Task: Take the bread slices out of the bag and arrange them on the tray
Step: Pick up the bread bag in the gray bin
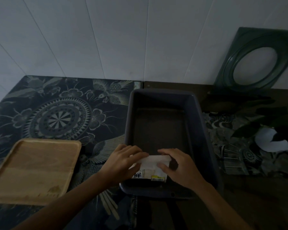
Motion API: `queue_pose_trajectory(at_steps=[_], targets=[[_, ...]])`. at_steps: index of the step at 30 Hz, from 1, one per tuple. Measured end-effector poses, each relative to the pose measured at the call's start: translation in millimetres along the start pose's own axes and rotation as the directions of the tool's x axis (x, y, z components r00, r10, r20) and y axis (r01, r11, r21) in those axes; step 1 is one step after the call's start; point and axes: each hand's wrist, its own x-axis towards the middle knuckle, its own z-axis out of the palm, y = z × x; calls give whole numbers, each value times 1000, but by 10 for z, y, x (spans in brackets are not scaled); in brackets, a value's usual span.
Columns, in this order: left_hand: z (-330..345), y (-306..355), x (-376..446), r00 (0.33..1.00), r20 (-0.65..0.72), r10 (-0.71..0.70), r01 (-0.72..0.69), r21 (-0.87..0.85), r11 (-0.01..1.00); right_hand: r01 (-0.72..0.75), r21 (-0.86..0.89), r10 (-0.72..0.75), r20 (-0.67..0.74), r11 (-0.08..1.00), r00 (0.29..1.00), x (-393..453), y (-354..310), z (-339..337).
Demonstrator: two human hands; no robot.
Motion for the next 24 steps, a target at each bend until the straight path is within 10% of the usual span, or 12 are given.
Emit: queue_pose_trajectory(at_steps=[24], targets=[[-328, -208, 526, 930, 208, -305, 366, -411, 835, 229, -442, -275, -42, 867, 960, 94, -522, 120]])
